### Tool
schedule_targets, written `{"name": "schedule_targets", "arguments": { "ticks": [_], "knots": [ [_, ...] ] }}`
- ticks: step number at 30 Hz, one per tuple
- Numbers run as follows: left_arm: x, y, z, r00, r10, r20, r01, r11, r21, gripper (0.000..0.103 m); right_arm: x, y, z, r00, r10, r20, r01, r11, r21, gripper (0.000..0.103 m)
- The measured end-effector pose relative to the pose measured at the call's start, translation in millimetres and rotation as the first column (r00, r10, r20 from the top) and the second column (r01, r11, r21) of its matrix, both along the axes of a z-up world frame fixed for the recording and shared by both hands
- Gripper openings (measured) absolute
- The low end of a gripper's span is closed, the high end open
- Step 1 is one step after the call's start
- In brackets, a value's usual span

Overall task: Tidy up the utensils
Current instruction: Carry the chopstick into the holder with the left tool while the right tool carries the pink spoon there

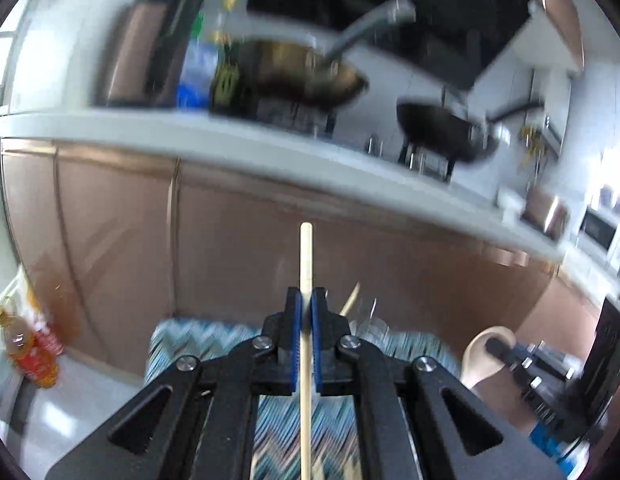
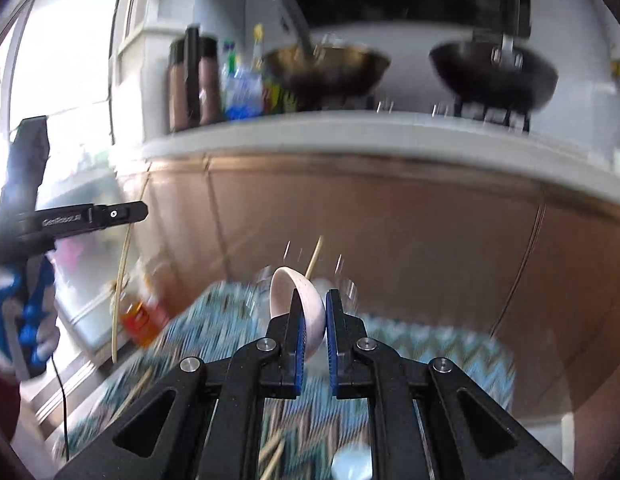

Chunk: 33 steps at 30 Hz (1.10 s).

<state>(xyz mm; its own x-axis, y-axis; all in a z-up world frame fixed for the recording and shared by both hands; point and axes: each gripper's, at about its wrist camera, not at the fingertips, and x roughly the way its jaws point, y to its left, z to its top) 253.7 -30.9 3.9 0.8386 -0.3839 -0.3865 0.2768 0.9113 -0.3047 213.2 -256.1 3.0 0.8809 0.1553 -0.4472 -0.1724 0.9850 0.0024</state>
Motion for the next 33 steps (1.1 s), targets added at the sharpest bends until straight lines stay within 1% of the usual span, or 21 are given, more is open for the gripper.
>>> {"name": "schedule_targets", "arguments": {
  "ticks": [2, 4, 7, 8, 11, 12, 16, 20, 24, 25, 28, 29, 31, 33],
  "knots": [
    [14.1, -5.3, 8.7, 0.998, 0.038, 0.043, -0.036, 0.998, -0.054, 0.004, 14.2, 3.5, 7.0, 0.998, -0.042, 0.052, 0.043, 0.999, -0.021, 0.009],
    [32.6, -11.6, 11.0, 0.994, 0.067, 0.085, -0.057, 0.991, -0.117, 0.004, 28.0, 6.2, 10.1, 0.993, -0.069, 0.091, 0.073, 0.996, -0.046, 0.009],
    [55.0, -21.5, 6.2, 0.986, 0.115, 0.12, -0.094, 0.982, -0.163, 0.004, 49.4, 11.7, 6.1, 0.987, -0.096, 0.131, 0.107, 0.991, -0.084, 0.009],
    [60.1, -23.2, 4.7, 0.984, 0.127, 0.127, -0.105, 0.98, -0.166, 0.004, 56.7, 12.6, 2.3, 0.986, -0.102, 0.136, 0.114, 0.99, -0.088, 0.009],
    [79.1, -36.0, -7.5, 0.973, 0.169, 0.156, -0.144, 0.977, -0.158, 0.004, 73.5, 11.8, -13.9, 0.983, -0.121, 0.141, 0.137, 0.984, -0.113, 0.009],
    [85.4, -43.4, -15.0, 0.967, 0.188, 0.172, -0.165, 0.976, -0.141, 0.004, 78.3, 11.5, -19.6, 0.981, -0.129, 0.142, 0.146, 0.982, -0.122, 0.009],
    [96.7, -62.2, -40.9, 0.948, 0.229, 0.222, -0.212, 0.972, -0.097, 0.005, 89.7, 11.2, -39.0, 0.979, -0.144, 0.143, 0.165, 0.976, -0.144, 0.009],
    [101.8, -76.5, -65.0, 0.935, 0.244, 0.256, -0.233, 0.97, -0.074, 0.005, 94.8, 14.9, -59.5, 0.977, -0.149, 0.15, 0.175, 0.968, -0.178, 0.009],
    [103.1, -82.8, -87.2, 0.939, 0.237, 0.249, -0.23, 0.971, -0.056, 0.005, 96.7, 14.4, -80.4, 0.981, -0.149, 0.122, 0.17, 0.968, -0.186, 0.009],
    [102.3, -84.0, -91.7, 0.938, 0.239, 0.252, -0.235, 0.971, -0.047, 0.006, 95.9, 15.0, -84.7, 0.982, -0.147, 0.117, 0.167, 0.968, -0.187, 0.009],
    [98.1, -84.4, -98.8, 0.938, 0.23, 0.259, -0.229, 0.973, -0.034, 0.008, 93.8, 13.9, -94.3, 0.985, -0.145, 0.094, 0.16, 0.971, -0.176, 0.01],
    [97.1, -84.7, -99.8, 0.94, 0.221, 0.258, -0.22, 0.975, -0.032, 0.01, 92.6, 13.6, -96.6, 0.986, -0.142, 0.091, 0.156, 0.973, -0.171, 0.012],
    [93.2, -84.2, -100.2, 0.944, 0.207, 0.257, -0.206, 0.978, -0.03, 0.018, 89.3, 13.3, -98.5, 0.987, -0.136, 0.086, 0.149, 0.976, -0.16, 0.015],
    [88.6, -82.1, -97.4, 0.946, 0.199, 0.255, -0.197, 0.98, -0.032, 0.02, 84.7, 12.0, -96.7, 0.987, -0.138, 0.087, 0.15, 0.977, -0.149, 0.023]
  ]
}}
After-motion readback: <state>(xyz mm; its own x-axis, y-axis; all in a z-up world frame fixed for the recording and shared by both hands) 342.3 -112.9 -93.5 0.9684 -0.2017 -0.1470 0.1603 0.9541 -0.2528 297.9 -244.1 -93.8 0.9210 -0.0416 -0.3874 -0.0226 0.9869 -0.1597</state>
